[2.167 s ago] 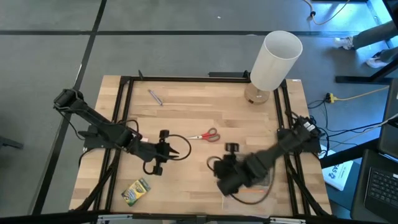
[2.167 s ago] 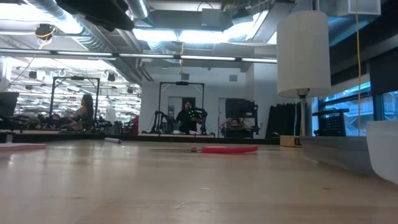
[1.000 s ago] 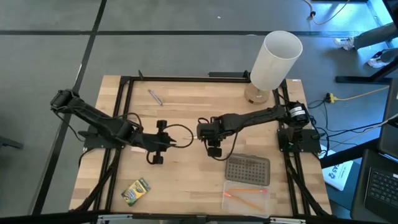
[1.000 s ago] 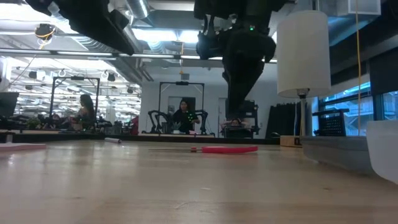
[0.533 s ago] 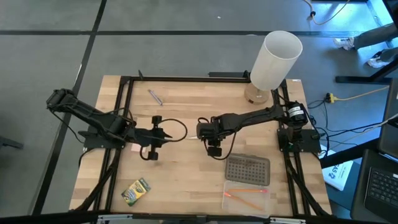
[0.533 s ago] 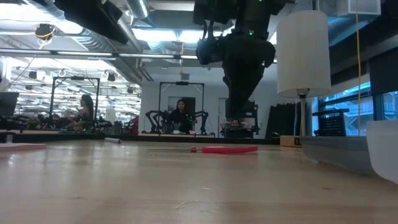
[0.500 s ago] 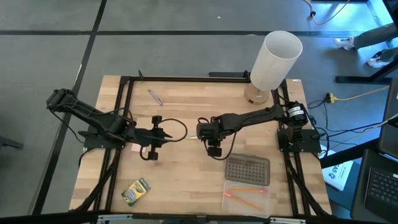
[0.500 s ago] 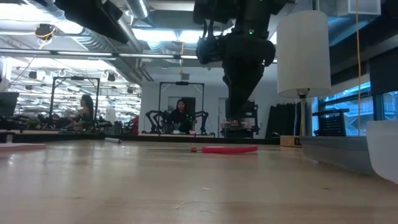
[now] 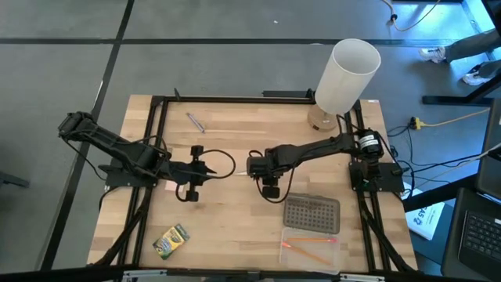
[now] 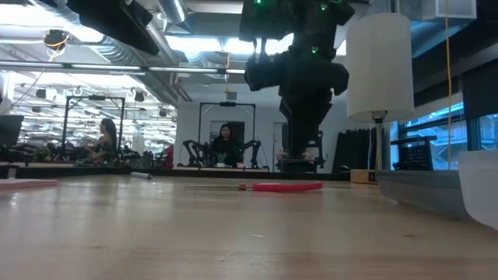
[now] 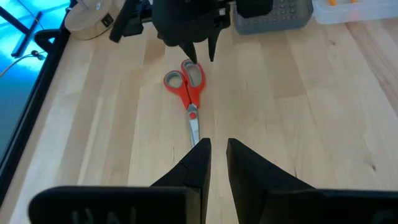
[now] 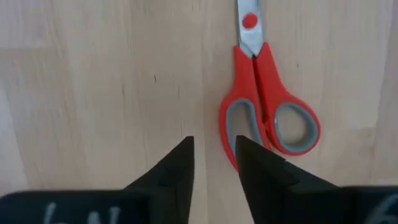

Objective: Pack school essentials
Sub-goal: Put the red scissor into the supply box

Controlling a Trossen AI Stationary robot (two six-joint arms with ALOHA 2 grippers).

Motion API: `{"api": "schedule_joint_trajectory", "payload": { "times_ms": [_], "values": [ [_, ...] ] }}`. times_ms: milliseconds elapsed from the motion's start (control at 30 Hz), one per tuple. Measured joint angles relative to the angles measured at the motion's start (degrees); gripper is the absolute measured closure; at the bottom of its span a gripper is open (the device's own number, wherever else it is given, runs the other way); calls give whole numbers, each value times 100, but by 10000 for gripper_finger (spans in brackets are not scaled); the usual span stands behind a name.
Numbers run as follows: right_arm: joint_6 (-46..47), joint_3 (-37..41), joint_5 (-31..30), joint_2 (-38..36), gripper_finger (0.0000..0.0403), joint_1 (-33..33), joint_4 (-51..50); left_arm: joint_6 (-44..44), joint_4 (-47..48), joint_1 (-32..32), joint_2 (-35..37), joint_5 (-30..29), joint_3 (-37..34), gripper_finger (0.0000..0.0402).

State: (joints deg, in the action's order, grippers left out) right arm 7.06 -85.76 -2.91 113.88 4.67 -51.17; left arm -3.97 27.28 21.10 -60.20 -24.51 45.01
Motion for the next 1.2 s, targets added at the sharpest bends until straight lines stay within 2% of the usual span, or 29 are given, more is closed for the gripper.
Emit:
{"api": "schedule_joint_trajectory", "payload": {
  "times_ms": [167, 433, 1200],
  "values": [
    [-29, 293, -1, 53, 253, -25, 109, -2, 30, 0, 0, 3, 0, 354],
    [-198, 806, -5, 57, 249, -92, 451, -1, 16, 0, -3, 9, 0, 354],
    [-463, 822, 11, 271, 254, -275, 841, -35, 34, 0, -5, 17, 0, 354]
  ]
}}
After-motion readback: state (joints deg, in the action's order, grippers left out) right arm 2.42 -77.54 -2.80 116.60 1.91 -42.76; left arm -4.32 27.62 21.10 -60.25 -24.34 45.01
